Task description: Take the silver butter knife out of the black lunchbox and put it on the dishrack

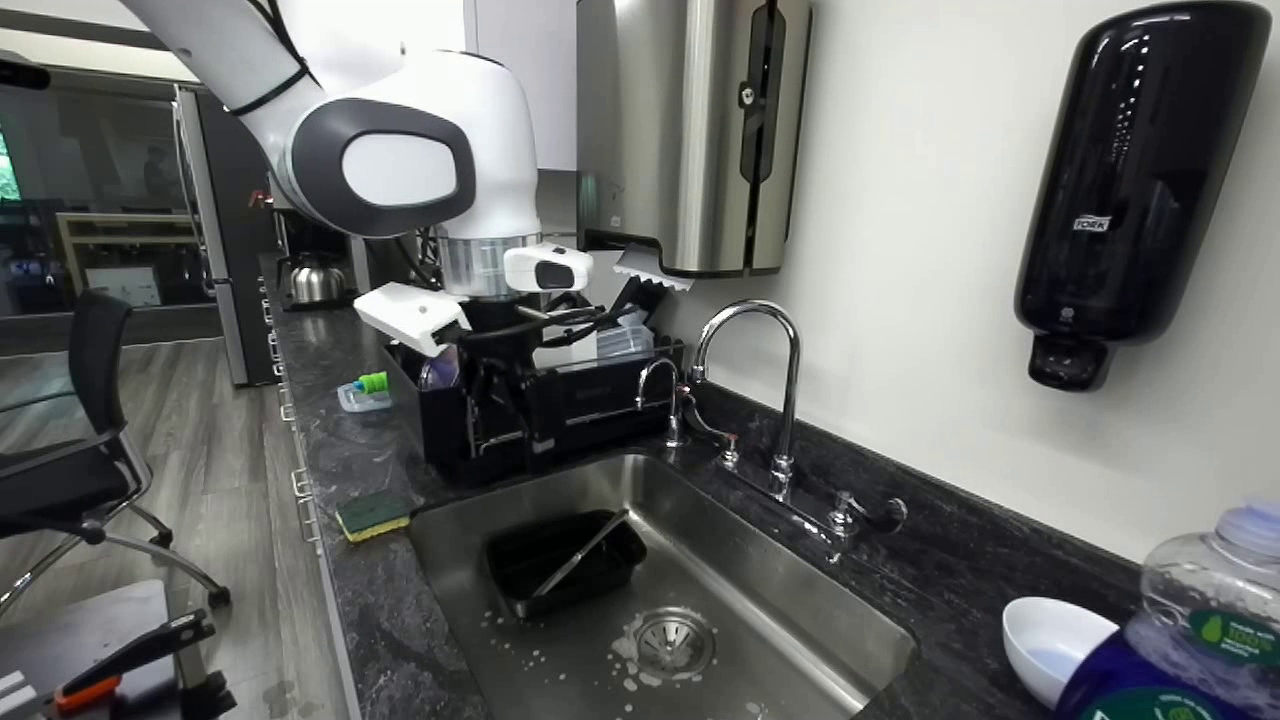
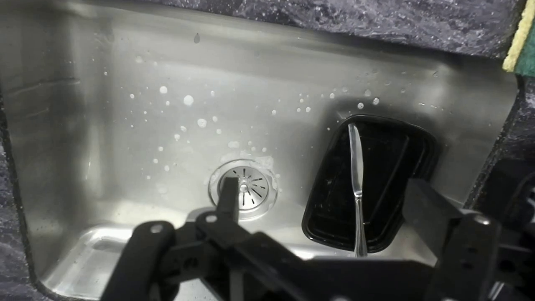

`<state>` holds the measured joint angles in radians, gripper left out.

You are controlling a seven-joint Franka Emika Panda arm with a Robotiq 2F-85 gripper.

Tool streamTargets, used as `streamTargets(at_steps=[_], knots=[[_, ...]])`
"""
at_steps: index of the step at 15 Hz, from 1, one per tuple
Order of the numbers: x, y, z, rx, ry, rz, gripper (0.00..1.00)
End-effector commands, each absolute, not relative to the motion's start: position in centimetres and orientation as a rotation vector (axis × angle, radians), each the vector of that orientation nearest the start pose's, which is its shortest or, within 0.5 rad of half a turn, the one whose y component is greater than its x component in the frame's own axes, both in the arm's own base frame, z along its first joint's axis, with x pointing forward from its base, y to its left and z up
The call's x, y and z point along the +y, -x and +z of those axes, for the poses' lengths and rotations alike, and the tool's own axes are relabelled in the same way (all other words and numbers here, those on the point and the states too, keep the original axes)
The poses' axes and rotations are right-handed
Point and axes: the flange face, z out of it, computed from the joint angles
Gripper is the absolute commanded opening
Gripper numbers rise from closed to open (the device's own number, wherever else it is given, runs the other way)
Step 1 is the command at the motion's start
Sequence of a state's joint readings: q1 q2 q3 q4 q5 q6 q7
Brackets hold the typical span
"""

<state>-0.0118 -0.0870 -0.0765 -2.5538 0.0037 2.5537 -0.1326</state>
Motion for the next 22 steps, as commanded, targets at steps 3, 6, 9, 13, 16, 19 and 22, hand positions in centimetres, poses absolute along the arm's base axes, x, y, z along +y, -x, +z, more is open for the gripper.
streamTargets(at_steps=[3, 6, 9, 13, 16, 19, 22], knots=[[-4.0, -45.4, 30.8, -0.065, 3.139, -0.135, 1.0], [-4.5, -45.3, 30.0, -0.068, 3.11, -0.115, 1.0], [-4.8, -45.5, 27.8, -0.053, 3.063, -0.111, 1.0], [-4.7, -46.5, 23.5, -0.023, 2.995, -0.088, 1.0], [-4.2, -47.7, 20.5, -0.036, 2.964, -0.113, 1.0], [-3.4, -49.4, 17.9, -0.066, 2.952, -0.146, 1.0], [-2.9, -51.0, 15.3, -0.106, 2.945, -0.157, 1.0]])
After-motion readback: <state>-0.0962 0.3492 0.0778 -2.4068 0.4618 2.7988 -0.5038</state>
